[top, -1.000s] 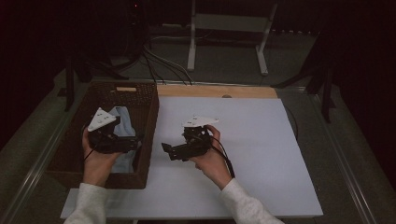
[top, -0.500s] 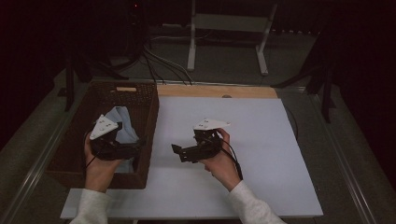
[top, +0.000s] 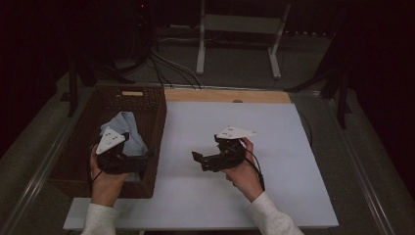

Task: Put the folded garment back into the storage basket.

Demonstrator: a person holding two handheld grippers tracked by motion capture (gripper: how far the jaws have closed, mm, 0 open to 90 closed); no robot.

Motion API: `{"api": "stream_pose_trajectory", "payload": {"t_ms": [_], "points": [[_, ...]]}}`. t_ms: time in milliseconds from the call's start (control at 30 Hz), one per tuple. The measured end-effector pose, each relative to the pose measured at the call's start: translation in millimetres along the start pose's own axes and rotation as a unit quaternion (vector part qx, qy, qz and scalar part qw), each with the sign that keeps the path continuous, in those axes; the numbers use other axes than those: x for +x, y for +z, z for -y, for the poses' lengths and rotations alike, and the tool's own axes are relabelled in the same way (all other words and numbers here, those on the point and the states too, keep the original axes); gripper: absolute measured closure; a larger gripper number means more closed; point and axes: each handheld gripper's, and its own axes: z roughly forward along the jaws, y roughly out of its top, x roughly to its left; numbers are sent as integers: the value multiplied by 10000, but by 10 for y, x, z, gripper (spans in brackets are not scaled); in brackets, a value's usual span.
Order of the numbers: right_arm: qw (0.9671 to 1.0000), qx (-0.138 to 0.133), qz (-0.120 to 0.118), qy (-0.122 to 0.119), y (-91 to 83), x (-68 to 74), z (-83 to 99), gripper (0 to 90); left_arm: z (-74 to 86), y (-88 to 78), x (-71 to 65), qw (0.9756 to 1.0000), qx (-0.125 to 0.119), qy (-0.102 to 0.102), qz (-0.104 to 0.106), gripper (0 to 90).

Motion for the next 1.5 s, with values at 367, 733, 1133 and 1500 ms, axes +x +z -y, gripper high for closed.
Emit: {"api": "stream_pose_trajectory", "payload": {"t_ms": [367, 733, 1133, 1500], "points": [[9999, -84, 121, 52, -166, -162, 139, 22, 61, -6, 3, 10000, -38, -67, 6, 0], [9991, -237, 341, 84, -369, -275, 283, 22, 143, -7, 29, 9999, 46, -55, -82, 0], [9969, -391, 618, 291, -573, -468, 460, 22, 187, -17, 39, 9998, 70, -13, -178, 0], [9952, -546, 715, 379, -769, -598, 619, 22, 237, -55, 30, 9998, 6, 46, -213, 0]]}}
